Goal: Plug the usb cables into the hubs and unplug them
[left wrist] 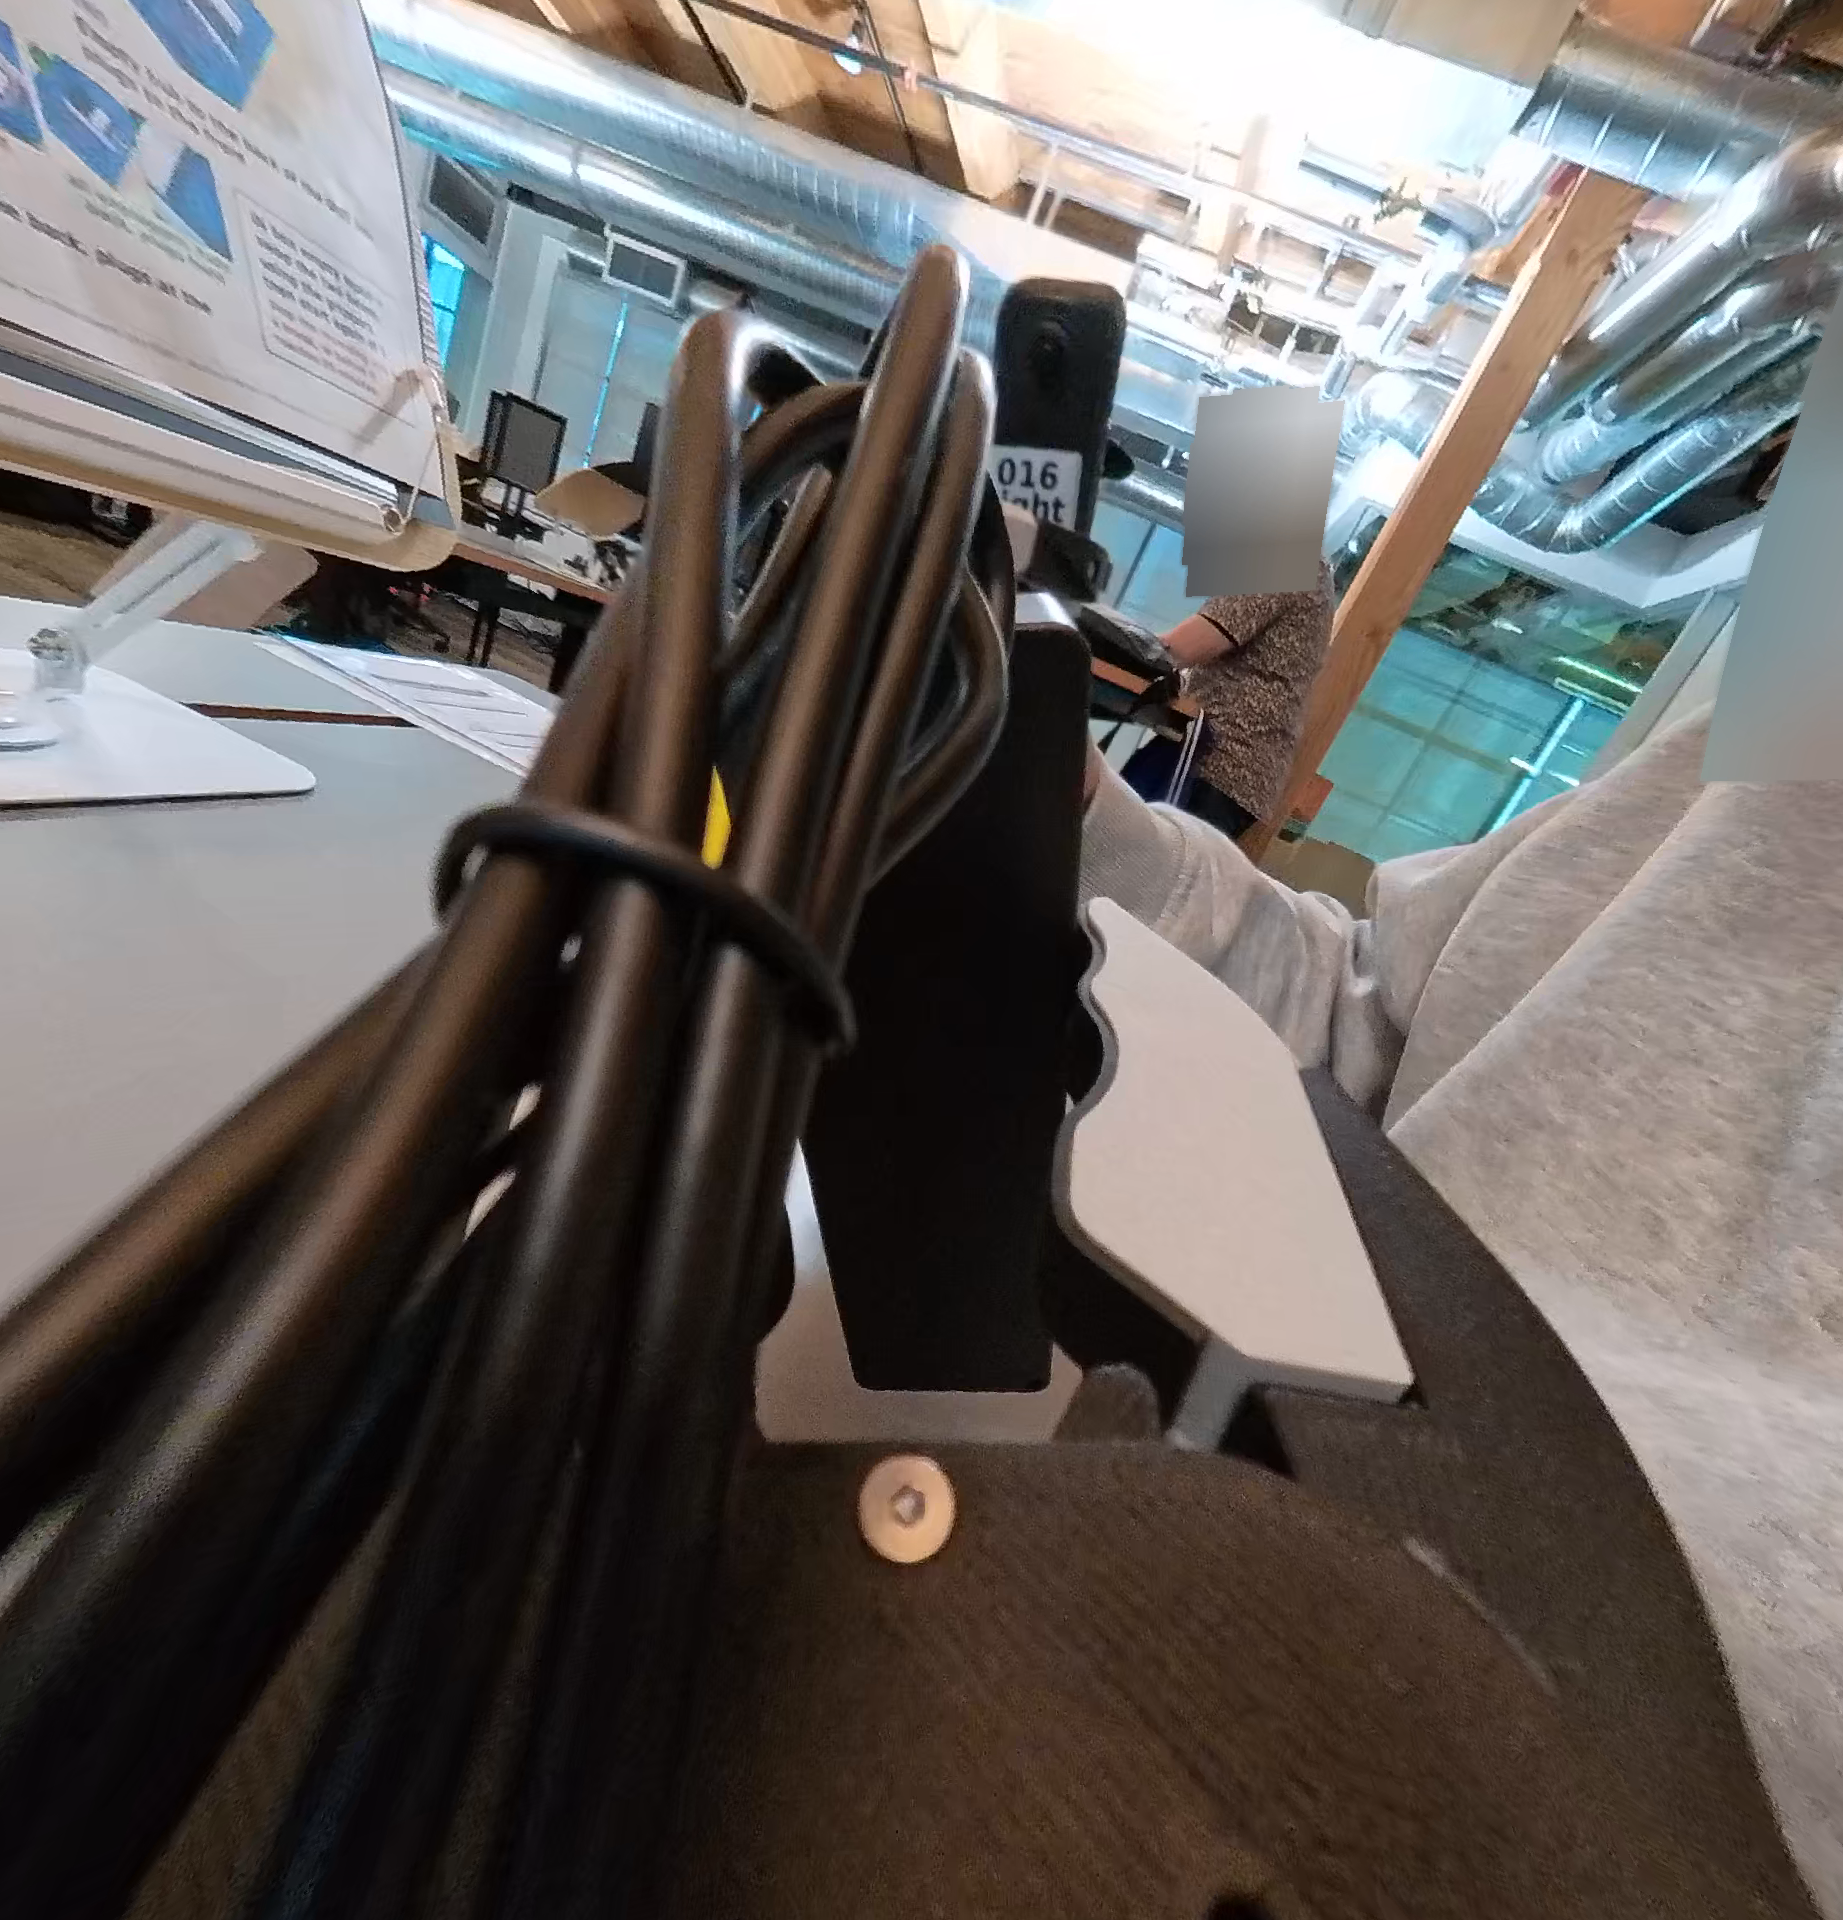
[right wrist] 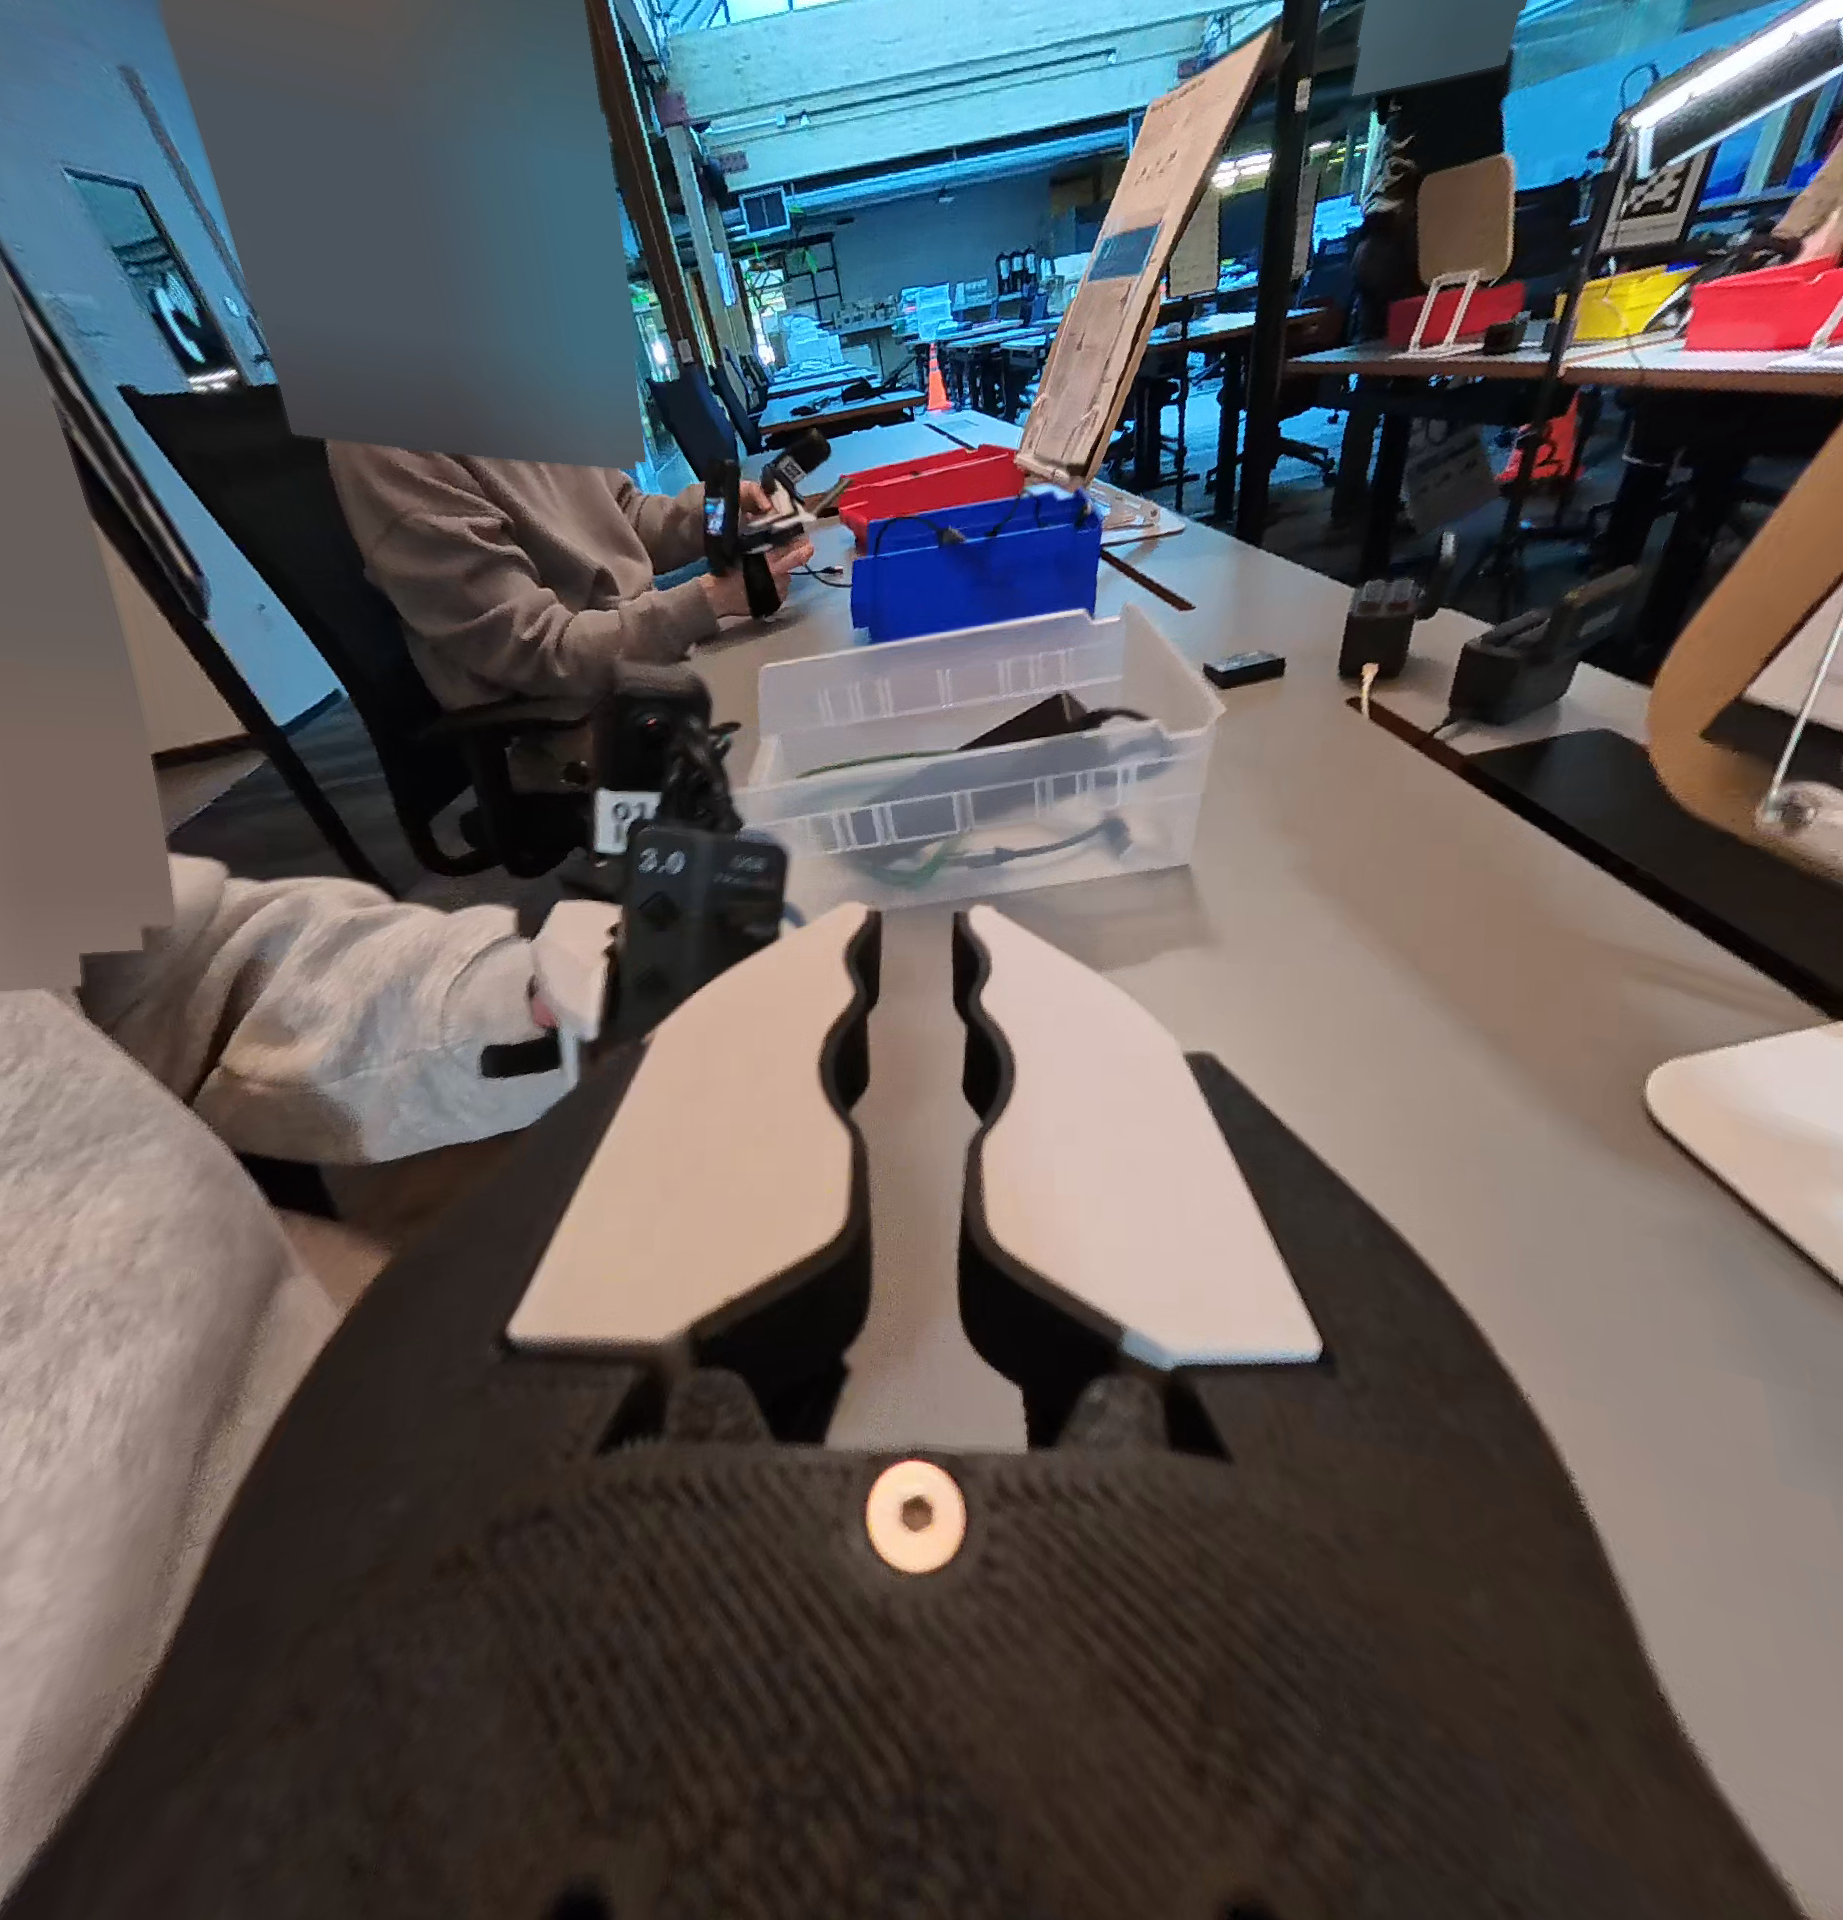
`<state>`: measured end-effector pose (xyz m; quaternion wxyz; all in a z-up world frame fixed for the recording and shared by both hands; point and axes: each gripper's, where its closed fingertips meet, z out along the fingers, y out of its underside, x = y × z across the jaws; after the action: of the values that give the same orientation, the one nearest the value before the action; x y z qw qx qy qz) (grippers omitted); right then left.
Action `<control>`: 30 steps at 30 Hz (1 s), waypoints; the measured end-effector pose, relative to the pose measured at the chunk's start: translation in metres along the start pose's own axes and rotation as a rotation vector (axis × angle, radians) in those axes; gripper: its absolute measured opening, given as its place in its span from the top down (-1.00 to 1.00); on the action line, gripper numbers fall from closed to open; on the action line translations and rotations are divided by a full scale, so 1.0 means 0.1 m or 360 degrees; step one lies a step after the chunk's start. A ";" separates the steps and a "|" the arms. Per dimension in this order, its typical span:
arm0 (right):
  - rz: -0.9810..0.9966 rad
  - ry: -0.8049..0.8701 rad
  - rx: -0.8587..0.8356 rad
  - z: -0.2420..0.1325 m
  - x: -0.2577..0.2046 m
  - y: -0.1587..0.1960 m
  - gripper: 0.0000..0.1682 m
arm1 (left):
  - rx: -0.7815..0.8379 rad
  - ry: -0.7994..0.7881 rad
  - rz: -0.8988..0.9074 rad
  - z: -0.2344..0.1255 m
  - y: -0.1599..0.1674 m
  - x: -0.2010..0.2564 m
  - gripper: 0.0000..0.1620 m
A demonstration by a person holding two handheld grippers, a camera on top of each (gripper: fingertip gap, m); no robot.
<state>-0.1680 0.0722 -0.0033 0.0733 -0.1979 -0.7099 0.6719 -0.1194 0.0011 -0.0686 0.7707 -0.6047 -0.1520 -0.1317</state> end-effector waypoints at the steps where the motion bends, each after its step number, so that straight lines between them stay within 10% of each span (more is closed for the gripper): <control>1: -0.0011 0.0009 -0.0004 0.08 0.04 -0.06 0.84 | 0.0012 -0.0013 0.0003 -0.04 -0.01 0.02 0.29; 11: -0.0018 -0.0395 -0.0202 1.80 -0.02 -0.51 0.81 | 0.0107 -0.0134 0.0032 -0.37 -0.04 0.22 0.29; 20: -0.0384 -0.0271 -0.1207 3.80 0.51 0.16 0.80 | 0.0173 -0.0234 0.0022 -0.60 -0.09 0.18 0.29; 30: -0.0431 0.0245 -0.2180 4.21 1.31 1.21 0.76 | 0.0294 -0.0238 -0.0049 -0.79 -0.25 0.11 0.29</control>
<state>-0.4215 -0.2652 -0.1794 0.0652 -0.1565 -0.9846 0.0424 -0.1136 -0.0814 -0.0593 0.8076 -0.5367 -0.2298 -0.0835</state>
